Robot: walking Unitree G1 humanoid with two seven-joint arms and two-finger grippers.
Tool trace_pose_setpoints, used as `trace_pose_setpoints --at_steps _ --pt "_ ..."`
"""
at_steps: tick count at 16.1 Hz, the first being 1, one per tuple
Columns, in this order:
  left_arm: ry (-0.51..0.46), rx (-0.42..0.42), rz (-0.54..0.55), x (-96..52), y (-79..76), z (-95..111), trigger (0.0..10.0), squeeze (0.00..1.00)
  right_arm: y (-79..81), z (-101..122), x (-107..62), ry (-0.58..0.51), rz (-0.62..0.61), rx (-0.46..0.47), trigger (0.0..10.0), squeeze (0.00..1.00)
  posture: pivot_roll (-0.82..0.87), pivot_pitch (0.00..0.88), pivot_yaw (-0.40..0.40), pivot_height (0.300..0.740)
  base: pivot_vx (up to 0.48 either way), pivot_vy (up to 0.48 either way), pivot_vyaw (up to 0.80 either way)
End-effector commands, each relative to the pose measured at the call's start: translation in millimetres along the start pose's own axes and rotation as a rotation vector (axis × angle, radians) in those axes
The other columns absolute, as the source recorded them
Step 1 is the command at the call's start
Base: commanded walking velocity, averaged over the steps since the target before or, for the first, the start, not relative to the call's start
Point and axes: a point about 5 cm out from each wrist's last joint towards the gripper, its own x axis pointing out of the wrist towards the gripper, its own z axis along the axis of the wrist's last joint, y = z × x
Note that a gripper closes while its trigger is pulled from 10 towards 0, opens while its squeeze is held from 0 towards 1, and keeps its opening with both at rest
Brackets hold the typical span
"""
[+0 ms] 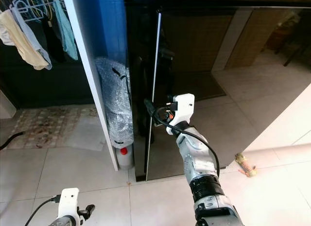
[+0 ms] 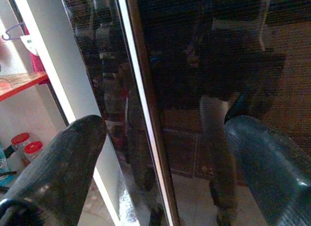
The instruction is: Restocking fridge
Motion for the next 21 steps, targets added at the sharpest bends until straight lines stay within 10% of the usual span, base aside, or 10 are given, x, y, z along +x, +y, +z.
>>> trace_pose_setpoints --at_steps 1,15,21 --pt "0.024 -0.013 0.005 -1.4 -0.6 -7 10.0 0.00 5.7 19 12.2 -0.063 0.032 -0.040 10.0 0.00 -0.10 0.091 -0.062 0.722 0.000 0.000 0.00" --pt "0.022 -0.023 0.010 -1.3 -2.1 -7 10.0 0.00 20.1 38 45.1 -0.082 0.068 -0.052 10.0 0.00 -0.09 0.088 -0.071 0.722 0.000 0.000 0.00" --pt "0.026 -0.022 0.003 -1.5 -4.0 -9 10.0 0.00 -24.9 10 -18.1 -0.075 -0.154 -0.061 10.0 0.00 -0.11 0.080 -0.078 0.722 0.000 0.000 0.00"
